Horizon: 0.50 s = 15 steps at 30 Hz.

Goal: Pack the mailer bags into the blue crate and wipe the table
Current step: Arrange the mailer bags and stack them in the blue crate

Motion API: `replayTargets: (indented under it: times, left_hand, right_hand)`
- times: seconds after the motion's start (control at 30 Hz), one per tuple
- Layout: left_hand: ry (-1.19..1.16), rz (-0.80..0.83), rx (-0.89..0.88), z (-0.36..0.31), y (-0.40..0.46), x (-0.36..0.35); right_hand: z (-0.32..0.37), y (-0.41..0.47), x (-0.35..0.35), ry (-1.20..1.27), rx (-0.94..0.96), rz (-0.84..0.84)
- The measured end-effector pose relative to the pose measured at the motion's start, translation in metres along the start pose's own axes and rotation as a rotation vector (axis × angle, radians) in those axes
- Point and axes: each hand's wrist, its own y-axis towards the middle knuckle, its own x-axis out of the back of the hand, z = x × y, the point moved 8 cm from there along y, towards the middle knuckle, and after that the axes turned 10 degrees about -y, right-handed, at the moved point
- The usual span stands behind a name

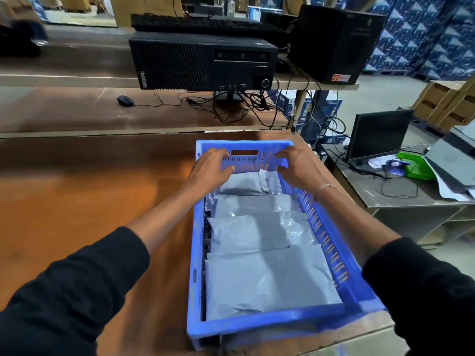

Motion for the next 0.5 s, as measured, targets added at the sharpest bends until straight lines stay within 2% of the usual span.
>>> replayTargets:
  times: [0.07, 0.17, 0.33, 0.5]
  left_hand:
    - [0.007, -0.044, 0.010, 0.005, -0.015, 0.005]
    - [0.019, -0.075, 0.064, 0.011, -0.038, 0.008]
    - [-0.046, -0.012, 0.166, 0.016, -0.070, 0.004]
    - [-0.082, 0.041, 0.177, 0.010, -0.091, 0.005]
  right_hand:
    - [-0.004, -0.009, -0.001, -0.157, 0.093, 0.019]
    - [-0.023, -0.024, -0.013, -0.291, 0.067, 0.086]
    - [-0.046, -0.058, -0.030, -0.243, -0.048, 0.228]
    - [-0.048, -0.081, -0.027, -0.157, -0.138, 0.303]
